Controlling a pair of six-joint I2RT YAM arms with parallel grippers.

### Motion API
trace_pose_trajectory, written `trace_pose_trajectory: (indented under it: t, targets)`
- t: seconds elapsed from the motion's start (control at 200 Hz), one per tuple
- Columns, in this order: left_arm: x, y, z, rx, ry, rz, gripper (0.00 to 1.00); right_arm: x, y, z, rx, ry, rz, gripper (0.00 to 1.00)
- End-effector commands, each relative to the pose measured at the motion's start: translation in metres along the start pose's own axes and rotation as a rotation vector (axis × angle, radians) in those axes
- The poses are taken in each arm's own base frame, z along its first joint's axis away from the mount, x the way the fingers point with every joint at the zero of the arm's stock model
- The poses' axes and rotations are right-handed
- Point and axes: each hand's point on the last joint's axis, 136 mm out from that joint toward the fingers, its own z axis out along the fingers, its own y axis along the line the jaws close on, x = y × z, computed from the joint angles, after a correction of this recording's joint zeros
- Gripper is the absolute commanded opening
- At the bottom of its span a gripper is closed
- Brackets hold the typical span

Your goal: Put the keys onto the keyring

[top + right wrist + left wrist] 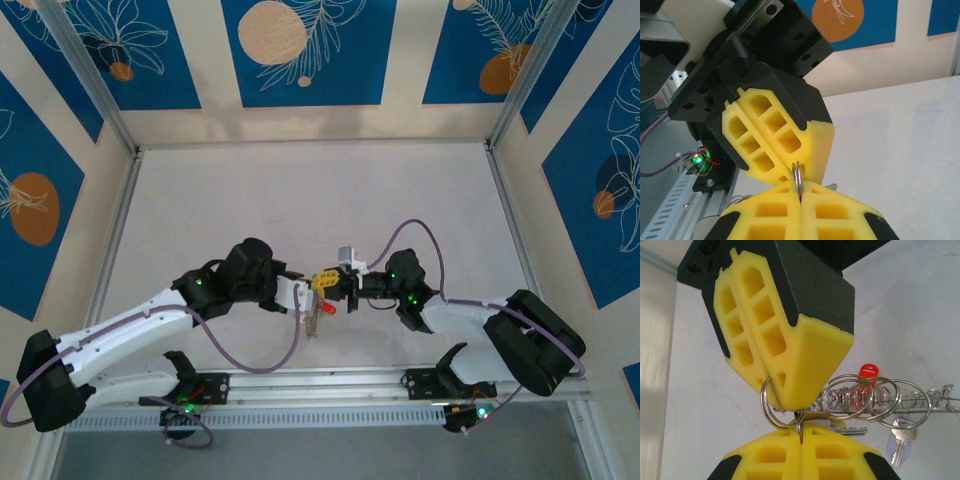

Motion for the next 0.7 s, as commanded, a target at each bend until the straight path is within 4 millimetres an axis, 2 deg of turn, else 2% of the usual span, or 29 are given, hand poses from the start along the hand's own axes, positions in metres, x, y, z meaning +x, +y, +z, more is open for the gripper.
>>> trace_pose_trajectory:
  t: [0.0, 0.125, 0.24, 0.35, 0.545, 0.695]
  targets:
    - [-0.017, -0.018, 0.002, 0.051, -0.086, -0.024, 0.00, -0.036, -0.026, -0.004, 0.168, -0.127, -0.047, 0.00]
    - [-0.035, -0.020, 0.004, 0.060, -0.208, -0.136, 0.00, -0.038, -0.031, -0.008, 0.226, -0.149, -0.051, 0.00]
    - [-0.043, -0.020, 0.005, 0.078, -0.253, -0.224, 0.12, -0.040, -0.027, -0.009, 0.215, -0.165, -0.078, 0.00]
    - [-0.041, -0.022, 0.000, 0.085, -0.239, -0.244, 0.23, -0.039, -0.022, -0.009, 0.190, -0.158, -0.105, 0.00]
    - [-0.025, -0.012, -0.025, 0.024, -0.196, -0.272, 0.30, -0.034, -0.010, -0.008, 0.137, -0.115, -0.150, 0.00]
    - [-0.024, 0.000, -0.052, -0.033, -0.210, -0.276, 0.34, -0.030, -0.002, -0.009, 0.103, -0.081, -0.187, 0.00]
